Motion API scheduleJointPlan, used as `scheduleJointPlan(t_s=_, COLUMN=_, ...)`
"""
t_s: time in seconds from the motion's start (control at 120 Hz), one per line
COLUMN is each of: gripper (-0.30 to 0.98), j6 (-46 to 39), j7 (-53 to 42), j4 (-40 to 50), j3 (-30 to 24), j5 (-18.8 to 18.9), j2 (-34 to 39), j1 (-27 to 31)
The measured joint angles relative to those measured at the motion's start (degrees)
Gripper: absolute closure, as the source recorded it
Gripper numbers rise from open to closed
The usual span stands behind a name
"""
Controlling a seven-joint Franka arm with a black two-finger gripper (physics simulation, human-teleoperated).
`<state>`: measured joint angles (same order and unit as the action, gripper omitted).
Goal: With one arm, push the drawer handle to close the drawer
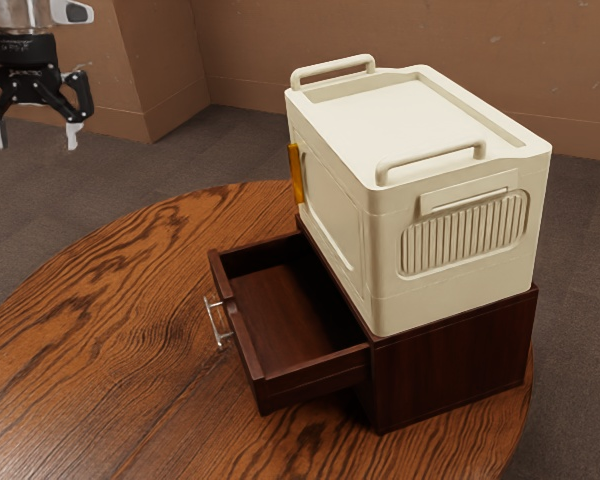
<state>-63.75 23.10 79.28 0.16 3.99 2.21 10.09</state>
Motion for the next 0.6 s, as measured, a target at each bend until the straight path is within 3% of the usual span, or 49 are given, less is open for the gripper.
scheduleJointPlan(t_s=0.175, gripper=0.00, j6=-7.4, j7=7.3, j4=0.3, j3=-1.2, j5=0.0, j2=-0.1, j1=0.8)
scheduleJointPlan(t_s=0.342, gripper=0.00, j6=-7.9, j7=12.7, j4=1.0, j3=-3.4, j5=-0.2, j2=1.6, j1=0.6)
scheduleJointPlan(t_s=0.417, gripper=0.00, j6=-8.6, j7=14.8, j4=2.9, j3=9.1, j5=0.7, j2=3.9, j1=-17.2)
scheduleJointPlan(t_s=0.458, gripper=0.00, j6=-10.0, j7=15.9, j4=6.9, j3=13.4, j5=1.1, j2=5.9, j1=-24.4)
scheduleJointPlan(t_s=0.525, gripper=0.15, j6=-13.4, j7=17.2, j4=17.8, j3=17.0, j5=1.5, j2=11.6, j1=-30.7)
scheduleJointPlan(t_s=0.6, gripper=0.36, j6=-17.6, j7=17.5, j4=28.3, j3=18.4, j5=1.8, j2=13.9, j1=-33.0)
